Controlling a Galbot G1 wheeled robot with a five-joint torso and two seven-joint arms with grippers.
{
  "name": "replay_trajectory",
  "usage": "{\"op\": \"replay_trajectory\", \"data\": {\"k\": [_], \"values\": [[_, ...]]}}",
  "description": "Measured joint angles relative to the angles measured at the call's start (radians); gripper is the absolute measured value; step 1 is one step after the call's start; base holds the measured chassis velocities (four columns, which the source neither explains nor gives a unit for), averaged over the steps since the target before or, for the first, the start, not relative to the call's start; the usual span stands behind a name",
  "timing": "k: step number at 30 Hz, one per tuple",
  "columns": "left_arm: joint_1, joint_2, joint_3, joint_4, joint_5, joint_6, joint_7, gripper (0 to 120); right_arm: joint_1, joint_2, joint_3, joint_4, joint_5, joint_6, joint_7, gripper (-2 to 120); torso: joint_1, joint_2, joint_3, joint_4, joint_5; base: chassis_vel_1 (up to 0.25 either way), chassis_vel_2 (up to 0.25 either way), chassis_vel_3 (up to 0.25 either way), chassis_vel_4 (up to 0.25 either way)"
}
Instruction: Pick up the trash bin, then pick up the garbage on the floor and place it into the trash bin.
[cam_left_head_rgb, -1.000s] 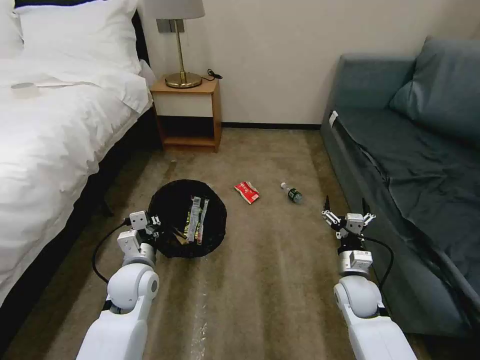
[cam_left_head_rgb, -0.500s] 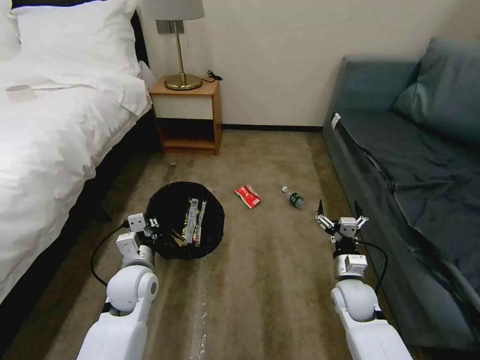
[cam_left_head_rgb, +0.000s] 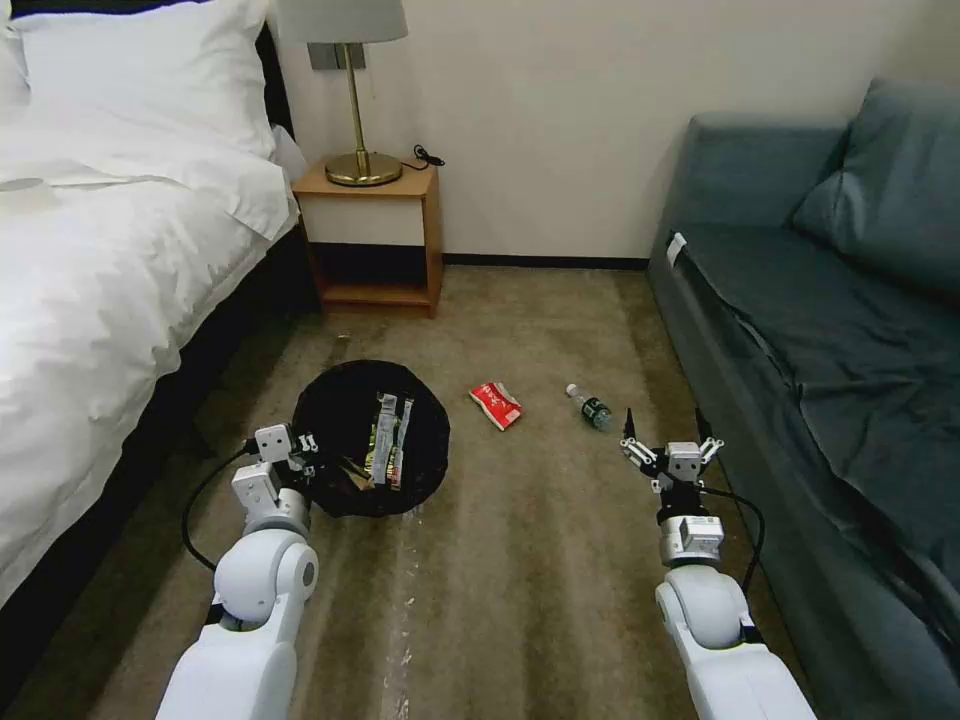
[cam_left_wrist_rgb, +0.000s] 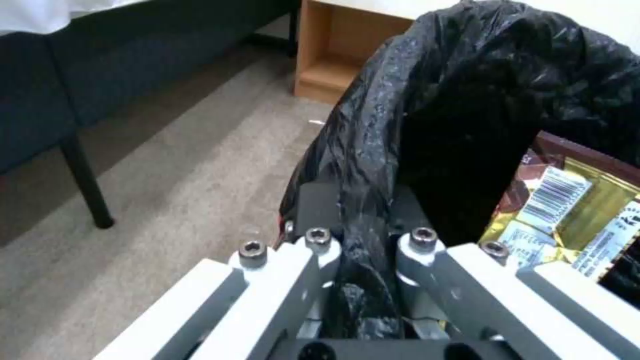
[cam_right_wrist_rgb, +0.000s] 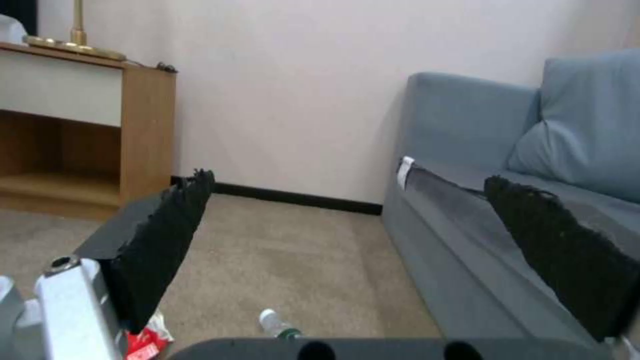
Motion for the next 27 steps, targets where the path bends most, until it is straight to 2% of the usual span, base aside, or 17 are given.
{"op": "replay_trajectory", "data": {"k": [27], "values": [[0.0,-0.001,-0.013,0.003,-0.001,0.001,-0.002,4,0.015,-0.002,-0.01,-0.034,-0.003,0.006,0.0,100,0.0,0.0,0.0,0.0,-0.0001,-0.072,0.07,0.075,-0.073]]}}
